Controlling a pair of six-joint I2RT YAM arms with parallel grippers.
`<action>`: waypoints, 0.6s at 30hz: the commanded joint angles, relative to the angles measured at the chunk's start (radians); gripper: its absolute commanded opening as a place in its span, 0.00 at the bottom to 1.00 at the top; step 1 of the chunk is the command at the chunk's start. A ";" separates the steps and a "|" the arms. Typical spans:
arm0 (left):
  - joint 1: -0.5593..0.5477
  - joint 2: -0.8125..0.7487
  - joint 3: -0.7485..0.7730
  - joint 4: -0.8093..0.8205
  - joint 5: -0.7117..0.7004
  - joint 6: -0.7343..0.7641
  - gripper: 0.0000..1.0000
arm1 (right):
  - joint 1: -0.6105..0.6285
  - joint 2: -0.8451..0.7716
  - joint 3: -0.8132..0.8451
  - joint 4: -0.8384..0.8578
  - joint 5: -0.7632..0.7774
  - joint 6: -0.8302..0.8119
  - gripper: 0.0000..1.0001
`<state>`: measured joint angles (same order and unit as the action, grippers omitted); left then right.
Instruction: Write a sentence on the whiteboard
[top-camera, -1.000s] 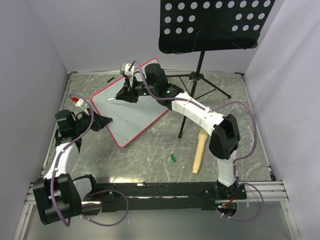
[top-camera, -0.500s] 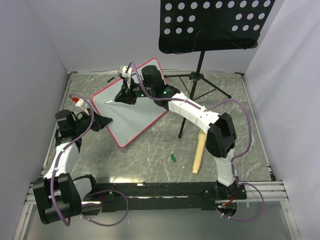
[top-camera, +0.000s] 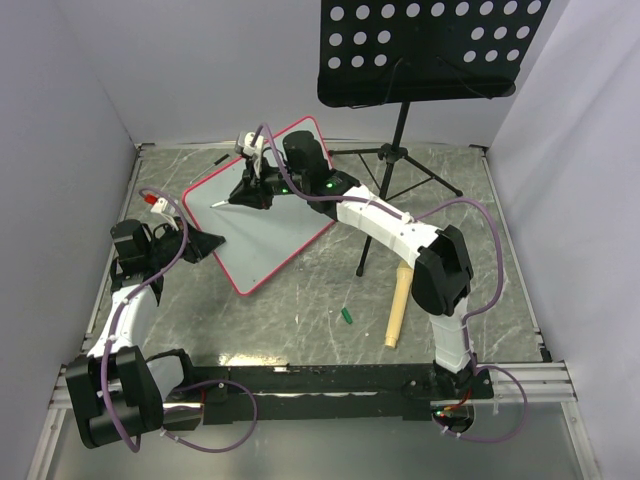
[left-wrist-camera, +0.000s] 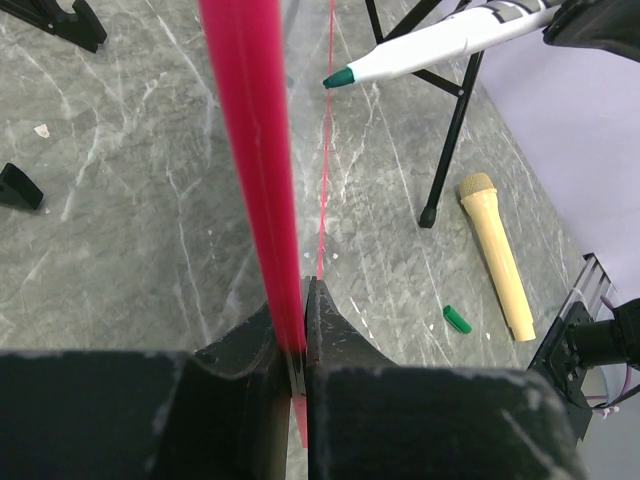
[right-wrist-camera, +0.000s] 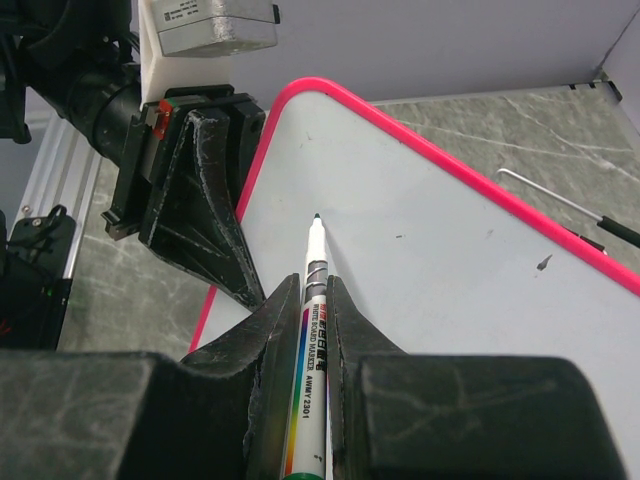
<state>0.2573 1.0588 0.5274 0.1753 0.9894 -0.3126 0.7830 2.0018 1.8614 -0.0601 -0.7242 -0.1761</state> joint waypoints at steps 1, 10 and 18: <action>-0.003 0.001 0.006 0.056 -0.011 0.043 0.01 | 0.010 0.015 0.033 0.034 -0.014 -0.003 0.00; -0.003 -0.002 0.006 0.053 -0.011 0.043 0.01 | 0.009 0.014 0.030 0.025 -0.009 -0.013 0.00; -0.003 -0.002 0.006 0.056 -0.011 0.043 0.01 | 0.012 0.017 0.022 0.020 -0.009 -0.017 0.00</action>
<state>0.2573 1.0588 0.5274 0.1753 0.9897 -0.3126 0.7853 2.0018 1.8614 -0.0631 -0.7235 -0.1776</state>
